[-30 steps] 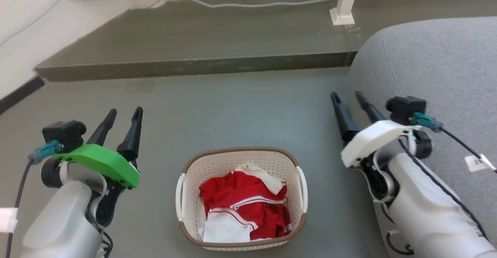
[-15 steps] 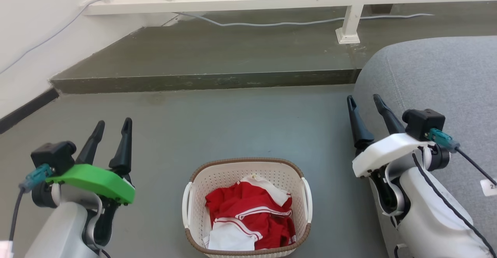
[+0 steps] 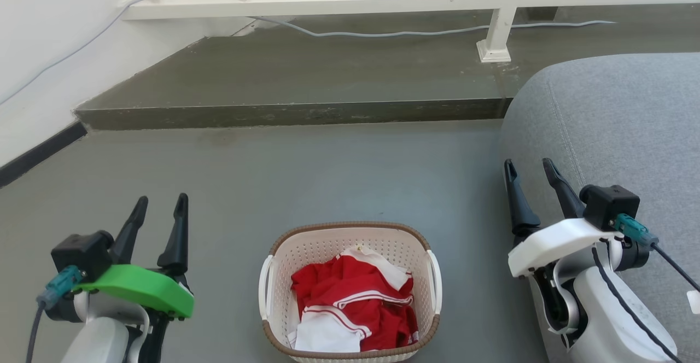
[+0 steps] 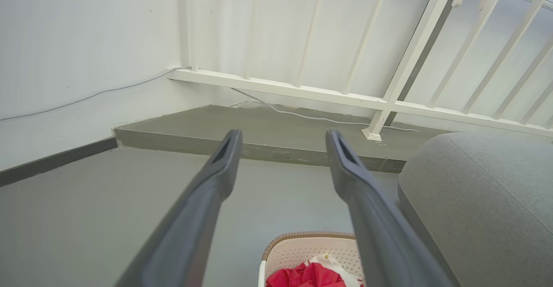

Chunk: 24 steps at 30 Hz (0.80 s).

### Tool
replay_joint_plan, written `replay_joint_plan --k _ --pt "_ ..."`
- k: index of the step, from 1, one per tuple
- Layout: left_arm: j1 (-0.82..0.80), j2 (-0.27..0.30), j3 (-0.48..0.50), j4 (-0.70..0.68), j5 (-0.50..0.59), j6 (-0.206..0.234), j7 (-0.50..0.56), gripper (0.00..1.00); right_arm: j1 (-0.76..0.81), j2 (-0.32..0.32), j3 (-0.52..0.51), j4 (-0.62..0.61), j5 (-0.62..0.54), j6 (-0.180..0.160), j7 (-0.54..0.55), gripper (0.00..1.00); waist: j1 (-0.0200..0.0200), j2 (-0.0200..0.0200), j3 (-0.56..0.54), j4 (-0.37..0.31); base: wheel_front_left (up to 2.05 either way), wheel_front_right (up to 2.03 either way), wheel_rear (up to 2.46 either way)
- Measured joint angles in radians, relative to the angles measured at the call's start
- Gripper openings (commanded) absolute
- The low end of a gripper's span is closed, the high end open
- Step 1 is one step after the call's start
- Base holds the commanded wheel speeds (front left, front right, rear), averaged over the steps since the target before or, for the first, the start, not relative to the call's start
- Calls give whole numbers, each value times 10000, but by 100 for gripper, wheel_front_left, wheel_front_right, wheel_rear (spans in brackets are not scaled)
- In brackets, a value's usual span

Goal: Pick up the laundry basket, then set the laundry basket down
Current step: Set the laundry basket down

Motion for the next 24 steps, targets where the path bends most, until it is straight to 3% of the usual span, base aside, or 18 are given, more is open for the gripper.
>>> replay_joint_plan --k 24 --pt "785 -685 692 -453 947 -194 0 100 699 364 -497 -477 -623 107 -2 100 0 0 47 18 0 0 0"
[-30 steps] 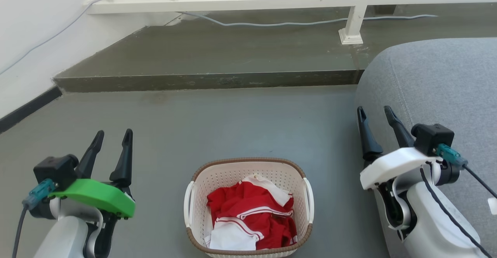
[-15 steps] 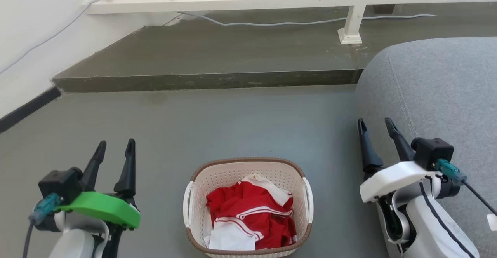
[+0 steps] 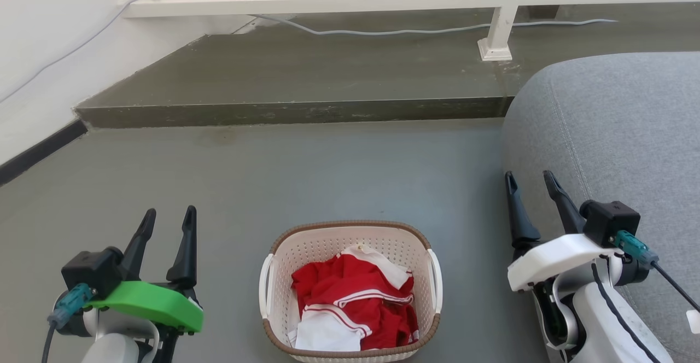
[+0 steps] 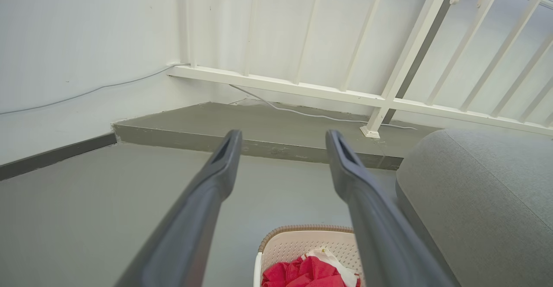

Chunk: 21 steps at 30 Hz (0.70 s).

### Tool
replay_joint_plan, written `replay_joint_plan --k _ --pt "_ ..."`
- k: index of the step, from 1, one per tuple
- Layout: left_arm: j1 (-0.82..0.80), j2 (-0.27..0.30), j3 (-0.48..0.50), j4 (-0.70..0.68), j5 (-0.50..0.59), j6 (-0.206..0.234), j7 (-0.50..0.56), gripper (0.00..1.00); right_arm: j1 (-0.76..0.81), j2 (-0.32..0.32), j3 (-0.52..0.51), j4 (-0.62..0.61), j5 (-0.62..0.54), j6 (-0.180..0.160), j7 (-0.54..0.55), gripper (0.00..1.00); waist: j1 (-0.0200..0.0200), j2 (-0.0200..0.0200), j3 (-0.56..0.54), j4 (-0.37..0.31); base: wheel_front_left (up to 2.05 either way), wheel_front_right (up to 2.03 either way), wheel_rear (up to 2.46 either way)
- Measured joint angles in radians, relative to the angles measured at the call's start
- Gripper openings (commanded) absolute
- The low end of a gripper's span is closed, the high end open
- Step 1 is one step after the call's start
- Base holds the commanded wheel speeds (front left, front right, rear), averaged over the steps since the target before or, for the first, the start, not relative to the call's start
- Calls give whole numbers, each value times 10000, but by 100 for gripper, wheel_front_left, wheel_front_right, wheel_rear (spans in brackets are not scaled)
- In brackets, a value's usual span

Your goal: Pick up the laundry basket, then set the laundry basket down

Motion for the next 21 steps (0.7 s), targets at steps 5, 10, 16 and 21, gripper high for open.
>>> replay_joint_plan --k 5,10,16,21 --pt "124 -50 71 -35 86 -36 0 100 115 58 -94 -13 -58 84 0 100 0 0 11 -10 0 0 0" --pt "179 -165 -17 194 82 -117 19 0 222 169 -94 199 -82 109 8 0 0 0 13 -19 0 0 0" --pt "467 -370 -31 479 -100 -117 134 0 618 265 -165 464 86 169 50 0 0 0 4 -18 0 0 0" --pt "466 -382 115 489 -683 -117 272 0 617 274 -339 460 671 222 230 0 0 0 -8 -14 0 0 0"
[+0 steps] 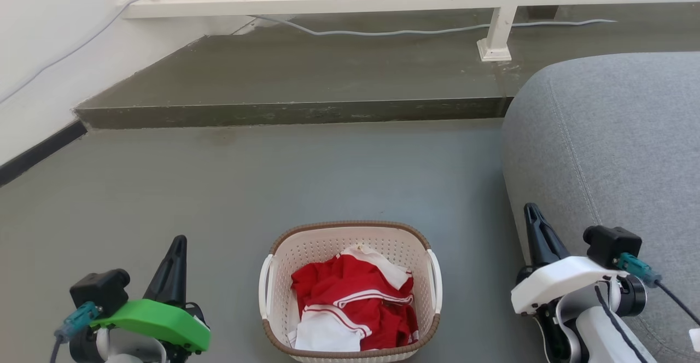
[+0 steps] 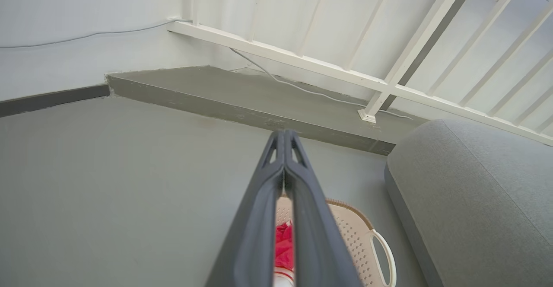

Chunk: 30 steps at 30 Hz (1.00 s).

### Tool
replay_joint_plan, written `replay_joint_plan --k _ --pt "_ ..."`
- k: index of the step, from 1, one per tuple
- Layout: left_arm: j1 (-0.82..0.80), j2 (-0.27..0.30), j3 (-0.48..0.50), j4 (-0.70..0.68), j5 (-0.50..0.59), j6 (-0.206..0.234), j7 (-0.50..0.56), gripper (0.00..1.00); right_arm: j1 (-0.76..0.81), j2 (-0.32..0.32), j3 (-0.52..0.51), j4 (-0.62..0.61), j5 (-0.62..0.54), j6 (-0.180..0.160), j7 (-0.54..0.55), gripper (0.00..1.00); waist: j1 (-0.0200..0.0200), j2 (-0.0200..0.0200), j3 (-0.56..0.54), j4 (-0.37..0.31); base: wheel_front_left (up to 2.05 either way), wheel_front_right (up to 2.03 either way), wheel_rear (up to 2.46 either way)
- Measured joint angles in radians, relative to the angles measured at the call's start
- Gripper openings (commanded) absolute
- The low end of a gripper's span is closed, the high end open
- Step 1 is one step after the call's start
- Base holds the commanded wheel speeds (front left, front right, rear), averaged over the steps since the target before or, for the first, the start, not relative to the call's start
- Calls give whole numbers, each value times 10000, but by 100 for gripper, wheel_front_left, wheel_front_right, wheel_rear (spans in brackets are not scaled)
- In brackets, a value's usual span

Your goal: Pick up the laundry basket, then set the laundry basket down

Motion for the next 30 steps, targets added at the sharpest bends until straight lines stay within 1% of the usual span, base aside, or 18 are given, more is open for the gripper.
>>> replay_joint_plan --k 4,6,7,10,14,30 --pt "0 -27 127 2 -546 0 182 0 -1 13 -180 -4 621 58 121 0 0 0 -9 5 0 0 0" --pt "0 -31 153 2 -633 0 205 0 -1 15 -213 -6 775 86 188 0 0 0 -11 6 0 0 0" --pt "0 -44 203 2 -773 0 299 0 -1 25 -263 -17 1137 146 234 0 0 0 -16 9 0 0 0" --pt "0 -96 291 2 -1151 0 395 0 -1 54 -393 -33 1465 207 368 0 0 0 -22 12 0 0 0" --pt "0 -169 414 0 -1354 0 491 0 -1 63 -522 -40 1825 261 487 0 0 0 -28 15 0 0 0" --pt "0 -322 897 -12 -3106 -2 1099 0 -2 171 -1187 -90 3724 566 1058 0 0 0 -62 29 0 0 0"
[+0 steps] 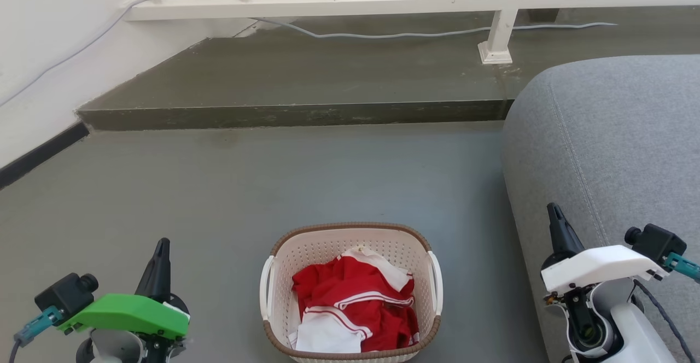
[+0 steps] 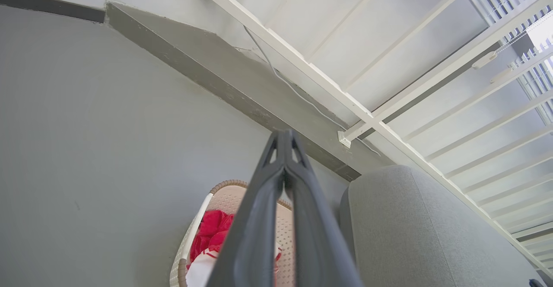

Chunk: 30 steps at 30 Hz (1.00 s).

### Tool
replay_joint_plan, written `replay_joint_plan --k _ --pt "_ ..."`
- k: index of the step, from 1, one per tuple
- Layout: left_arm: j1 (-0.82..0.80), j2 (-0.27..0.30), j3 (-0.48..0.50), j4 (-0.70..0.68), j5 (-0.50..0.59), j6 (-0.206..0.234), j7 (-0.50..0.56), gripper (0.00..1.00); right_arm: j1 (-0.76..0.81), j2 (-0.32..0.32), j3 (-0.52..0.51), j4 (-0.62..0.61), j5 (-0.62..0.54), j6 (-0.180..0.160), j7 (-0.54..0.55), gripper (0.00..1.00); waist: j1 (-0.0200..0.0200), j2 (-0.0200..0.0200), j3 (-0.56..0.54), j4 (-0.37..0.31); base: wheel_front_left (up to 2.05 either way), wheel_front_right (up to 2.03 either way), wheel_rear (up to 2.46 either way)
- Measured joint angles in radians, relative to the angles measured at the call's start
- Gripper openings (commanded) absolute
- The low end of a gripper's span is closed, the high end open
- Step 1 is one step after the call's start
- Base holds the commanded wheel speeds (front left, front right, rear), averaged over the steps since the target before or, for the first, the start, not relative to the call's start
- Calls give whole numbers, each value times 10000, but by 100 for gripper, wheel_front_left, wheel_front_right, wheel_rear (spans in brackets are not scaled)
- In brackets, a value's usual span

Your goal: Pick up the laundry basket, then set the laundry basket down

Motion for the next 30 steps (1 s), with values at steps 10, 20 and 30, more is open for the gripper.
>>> replay_joint_plan --k 10,20,30 --pt "-1 -105 349 -25 -1164 -4 407 0 0 69 -437 -21 1319 207 424 0 0 0 -23 9 0 0 0" --pt "-1 -242 686 -67 -2270 -35 802 0 -2 128 -903 -71 2646 443 800 0 0 0 -46 18 0 0 0" --pt "-3 -334 995 -144 -3302 -59 1145 0 -3 151 -1312 -121 3852 617 1152 0 0 0 -66 27 0 0 0"
